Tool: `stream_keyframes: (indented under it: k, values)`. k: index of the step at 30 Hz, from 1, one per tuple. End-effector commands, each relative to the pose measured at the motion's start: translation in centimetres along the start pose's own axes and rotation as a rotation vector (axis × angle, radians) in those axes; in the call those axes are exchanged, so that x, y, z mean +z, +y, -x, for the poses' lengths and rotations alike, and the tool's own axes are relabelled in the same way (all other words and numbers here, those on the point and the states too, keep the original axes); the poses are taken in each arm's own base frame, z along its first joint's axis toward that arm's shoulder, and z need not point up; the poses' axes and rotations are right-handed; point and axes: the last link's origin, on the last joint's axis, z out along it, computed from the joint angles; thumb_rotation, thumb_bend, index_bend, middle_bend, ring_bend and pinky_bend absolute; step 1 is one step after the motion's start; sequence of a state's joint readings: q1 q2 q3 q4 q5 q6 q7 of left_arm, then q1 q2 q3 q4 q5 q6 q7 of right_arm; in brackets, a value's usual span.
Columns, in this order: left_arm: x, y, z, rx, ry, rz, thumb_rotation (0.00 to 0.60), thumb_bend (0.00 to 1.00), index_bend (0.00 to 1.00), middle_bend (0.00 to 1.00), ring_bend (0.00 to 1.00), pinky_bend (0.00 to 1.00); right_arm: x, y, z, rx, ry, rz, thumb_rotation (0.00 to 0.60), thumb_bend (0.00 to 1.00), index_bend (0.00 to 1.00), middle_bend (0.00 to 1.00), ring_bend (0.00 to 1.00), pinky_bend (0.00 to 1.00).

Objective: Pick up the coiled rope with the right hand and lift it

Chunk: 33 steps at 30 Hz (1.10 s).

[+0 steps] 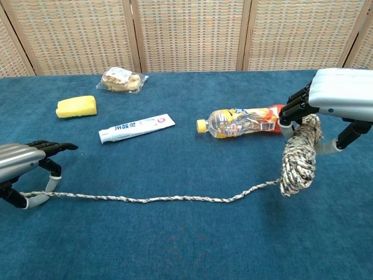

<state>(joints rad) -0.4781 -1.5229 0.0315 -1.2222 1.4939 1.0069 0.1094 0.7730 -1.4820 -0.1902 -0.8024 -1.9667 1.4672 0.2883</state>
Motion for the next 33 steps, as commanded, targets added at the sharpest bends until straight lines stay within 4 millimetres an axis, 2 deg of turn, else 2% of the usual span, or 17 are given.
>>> stream_keyframes:
  k: [1,5,12,20,26,30,33]
  values:
    - [-0.2,-0.8,-0.8,0.007,0.025,-0.014,0.6,0.44,0.66,0.0,0.0,0.0,0.5,0.2,-0.8,0.059,0.04,0.039,0.6,0.69,0.62,0.58,0.5,0.7]
    - [-0.8,-2.5,-1.9,0.048,0.067,-0.03,0.6,0.44,0.67,0.0,0.0,0.0,1.9,0.0,-2.3,0.166,0.104,0.117,0.6,0.72,0.63,0.6,0.51,0.7]
    - [-2.9,-5.1,-4.0,0.11,0.149,-0.011,0.6,0.45,0.67,0.0,0.0,0.0,6.5,-0.5,-5.4,0.259,0.138,0.286,0.6,0.76,0.64,0.68,0.56,0.72]
    - [-5.9,-5.9,-5.8,0.171,0.236,0.088,0.6,0.46,0.68,0.0,0.0,0.0,12.0,-1.0,-7.5,0.22,0.058,0.483,0.6,0.76,0.65,0.74,0.64,0.78]
    - [-6.9,-5.4,-7.3,0.19,0.299,0.149,0.6,0.46,0.69,0.0,0.0,0.0,15.0,-1.5,-7.8,0.17,0.023,0.575,0.6,0.75,0.66,0.77,0.69,0.82]
    - [-7.0,-5.0,-9.3,0.187,0.354,0.172,0.6,0.47,0.69,0.0,0.0,0.0,18.0,-1.3,-6.9,0.143,-0.011,0.601,0.6,0.76,0.66,0.78,0.7,0.83]
    - [-6.8,-4.5,-10.2,0.151,0.368,0.185,0.6,0.48,0.7,0.0,0.0,0.0,18.9,-1.2,-6.3,0.124,0.001,0.605,0.6,0.75,0.67,0.79,0.71,0.83]
